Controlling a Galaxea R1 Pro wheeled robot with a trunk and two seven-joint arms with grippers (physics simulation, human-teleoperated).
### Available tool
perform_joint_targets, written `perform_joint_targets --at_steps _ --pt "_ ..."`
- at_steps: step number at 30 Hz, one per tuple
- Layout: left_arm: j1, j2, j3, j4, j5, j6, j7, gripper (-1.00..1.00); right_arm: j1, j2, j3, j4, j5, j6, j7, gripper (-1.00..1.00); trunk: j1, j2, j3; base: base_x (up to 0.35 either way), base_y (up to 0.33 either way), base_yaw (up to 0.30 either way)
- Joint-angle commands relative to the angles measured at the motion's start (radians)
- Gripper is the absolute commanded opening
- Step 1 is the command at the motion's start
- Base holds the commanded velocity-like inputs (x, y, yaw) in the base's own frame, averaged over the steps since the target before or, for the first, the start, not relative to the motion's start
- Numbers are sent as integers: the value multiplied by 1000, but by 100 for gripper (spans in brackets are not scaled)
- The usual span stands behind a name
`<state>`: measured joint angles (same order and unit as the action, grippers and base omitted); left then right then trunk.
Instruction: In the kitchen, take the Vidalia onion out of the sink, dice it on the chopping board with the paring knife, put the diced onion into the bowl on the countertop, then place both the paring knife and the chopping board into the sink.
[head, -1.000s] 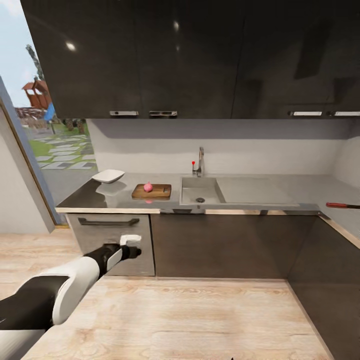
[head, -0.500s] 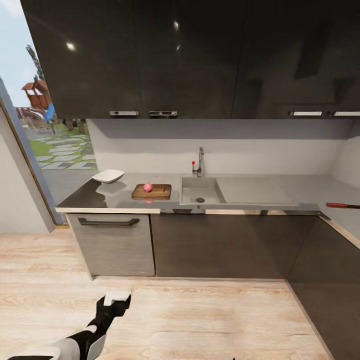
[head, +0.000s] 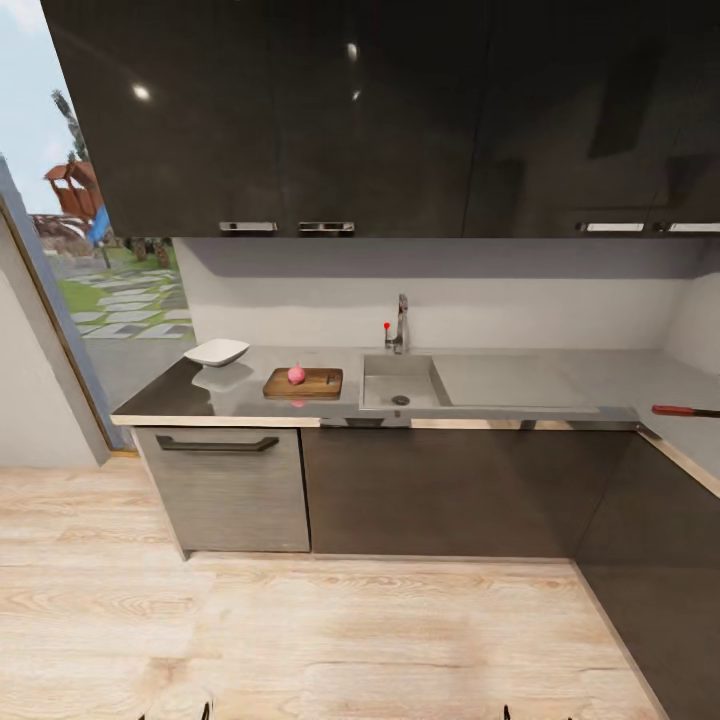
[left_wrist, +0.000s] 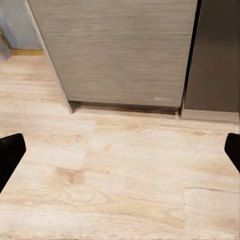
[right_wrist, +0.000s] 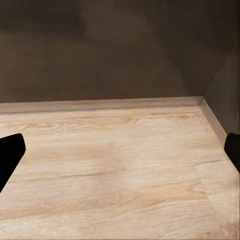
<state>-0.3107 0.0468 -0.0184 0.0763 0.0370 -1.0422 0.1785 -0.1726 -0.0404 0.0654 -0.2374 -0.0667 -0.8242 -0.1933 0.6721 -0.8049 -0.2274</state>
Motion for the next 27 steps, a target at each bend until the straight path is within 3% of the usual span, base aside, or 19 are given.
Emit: perform_joint_targets --at_steps 1,7,11,14,20,27 --pt "6 0 -4 3 1 -5 4 100 -1 -4 8 -1 -6 -3 -2 100 0 -1 -1 0 0 0" --pt "37 -5 -4 2 0 -5 19 100 -1 -27 7 -7 -7 28 53 100 0 -1 -1 0 0 0" --pt "40 -27 -3 2 1 -5 20 100 -1 -29 6 -39 -8 169 77 100 0 -1 -1 0 0 0" --pt "41 -41 -3 2 2 -5 19 100 -1 -27 7 -90 -10 222 84 100 0 -1 -1 0 0 0" --pt "41 -40 -3 2 2 -5 21 100 -1 -24 11 -92 -8 129 85 100 0 -1 -1 0 0 0" --pt "41 -39 -3 1 3 -5 21 100 -1 -22 11 -88 -8 99 85 100 0 -1 -1 0 0 0"
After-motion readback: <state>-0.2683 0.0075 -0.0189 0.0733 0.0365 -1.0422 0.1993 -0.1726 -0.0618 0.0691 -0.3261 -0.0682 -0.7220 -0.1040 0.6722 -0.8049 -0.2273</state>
